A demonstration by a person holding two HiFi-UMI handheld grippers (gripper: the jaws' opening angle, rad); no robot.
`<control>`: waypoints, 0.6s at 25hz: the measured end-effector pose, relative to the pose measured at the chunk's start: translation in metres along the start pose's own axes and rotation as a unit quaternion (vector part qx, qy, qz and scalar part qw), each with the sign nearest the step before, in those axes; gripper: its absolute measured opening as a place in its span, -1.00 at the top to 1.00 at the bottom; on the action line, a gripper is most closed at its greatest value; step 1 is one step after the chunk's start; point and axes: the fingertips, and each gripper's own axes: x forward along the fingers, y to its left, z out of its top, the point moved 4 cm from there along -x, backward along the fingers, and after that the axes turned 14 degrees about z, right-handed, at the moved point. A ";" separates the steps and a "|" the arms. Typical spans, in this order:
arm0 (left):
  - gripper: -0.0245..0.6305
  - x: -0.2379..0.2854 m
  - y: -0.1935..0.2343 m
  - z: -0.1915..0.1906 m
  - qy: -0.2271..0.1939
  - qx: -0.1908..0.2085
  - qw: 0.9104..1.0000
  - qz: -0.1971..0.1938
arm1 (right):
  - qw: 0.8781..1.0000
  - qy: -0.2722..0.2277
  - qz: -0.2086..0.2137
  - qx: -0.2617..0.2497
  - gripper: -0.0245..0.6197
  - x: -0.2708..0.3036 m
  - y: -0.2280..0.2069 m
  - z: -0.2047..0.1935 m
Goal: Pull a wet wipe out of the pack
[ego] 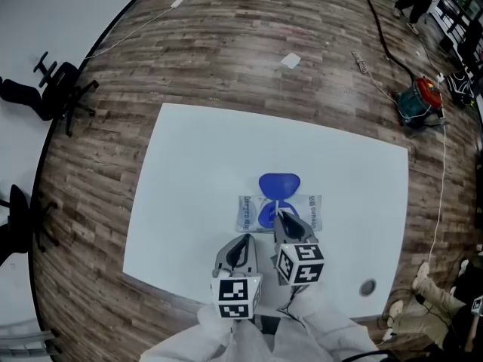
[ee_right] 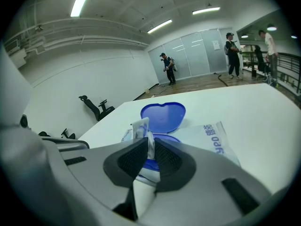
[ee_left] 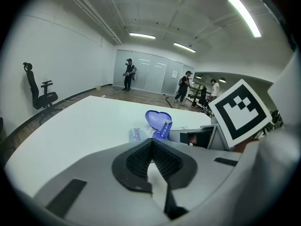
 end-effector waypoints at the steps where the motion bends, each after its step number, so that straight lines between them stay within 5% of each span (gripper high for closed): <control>1: 0.94 0.000 -0.001 0.000 0.000 -0.001 1.000 0.000 | 1.000 0.000 -0.002 0.000 0.76 0.000 -0.001 0.000; 15: 0.94 -0.003 -0.001 0.005 -0.005 -0.001 1.000 -0.001 | 1.000 -0.011 -0.004 -0.005 0.87 -0.005 0.002 0.007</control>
